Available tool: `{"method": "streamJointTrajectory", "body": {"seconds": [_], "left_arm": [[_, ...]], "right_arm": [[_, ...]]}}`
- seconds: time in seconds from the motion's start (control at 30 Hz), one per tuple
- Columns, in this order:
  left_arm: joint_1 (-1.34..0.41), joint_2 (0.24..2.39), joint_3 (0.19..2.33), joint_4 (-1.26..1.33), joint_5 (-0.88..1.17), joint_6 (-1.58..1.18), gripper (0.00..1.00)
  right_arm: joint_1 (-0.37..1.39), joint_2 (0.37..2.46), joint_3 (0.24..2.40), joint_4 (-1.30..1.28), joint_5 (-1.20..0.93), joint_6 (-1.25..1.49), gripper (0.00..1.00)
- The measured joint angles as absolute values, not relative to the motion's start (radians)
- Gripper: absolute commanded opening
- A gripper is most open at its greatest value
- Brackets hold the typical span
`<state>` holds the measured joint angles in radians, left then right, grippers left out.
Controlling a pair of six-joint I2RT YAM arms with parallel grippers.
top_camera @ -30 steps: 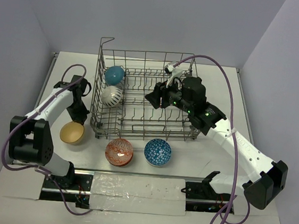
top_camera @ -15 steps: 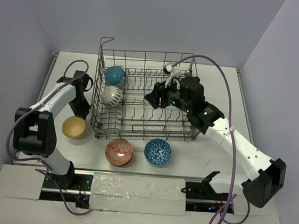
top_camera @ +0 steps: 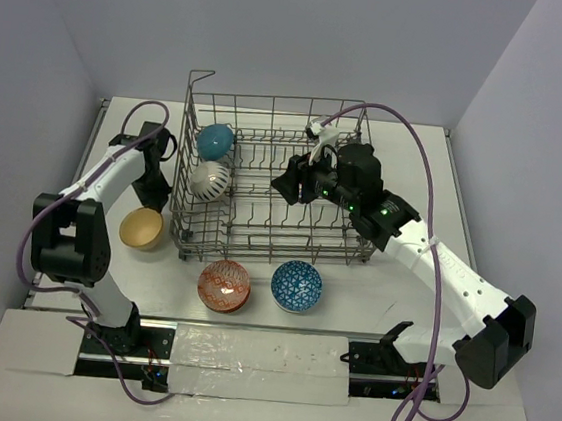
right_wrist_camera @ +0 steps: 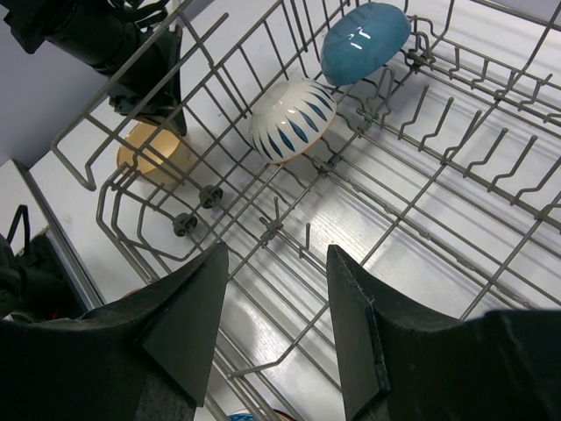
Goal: Load the bowls into the dish rack
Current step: Move the bowl to the corner of the board, then pick up the bowl from the corner of the board.
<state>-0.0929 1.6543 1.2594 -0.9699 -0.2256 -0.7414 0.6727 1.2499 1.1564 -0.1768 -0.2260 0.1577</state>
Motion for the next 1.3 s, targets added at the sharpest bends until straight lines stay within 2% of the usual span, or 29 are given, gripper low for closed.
{"method": "streamJointTrajectory", "body": {"seconds": [0.67, 0.9, 1.3], "left_arm": [[-0.072, 1.697, 1.276, -0.924, -0.226, -0.734, 0.09], [-0.072, 1.697, 1.280, -0.925, -0.233, -0.737, 0.15], [-0.046, 1.666, 1.449, -0.916, -0.235, -0.747, 0.18]], "right_arm": [[0.664, 1.268, 1.156, -0.180, -0.226, 0.157, 0.56], [0.663, 1.268, 1.156, -0.181, -0.229, 0.154, 0.57], [0.663, 1.305, 1.156, -0.190, -0.243, 0.137, 0.56]]}}
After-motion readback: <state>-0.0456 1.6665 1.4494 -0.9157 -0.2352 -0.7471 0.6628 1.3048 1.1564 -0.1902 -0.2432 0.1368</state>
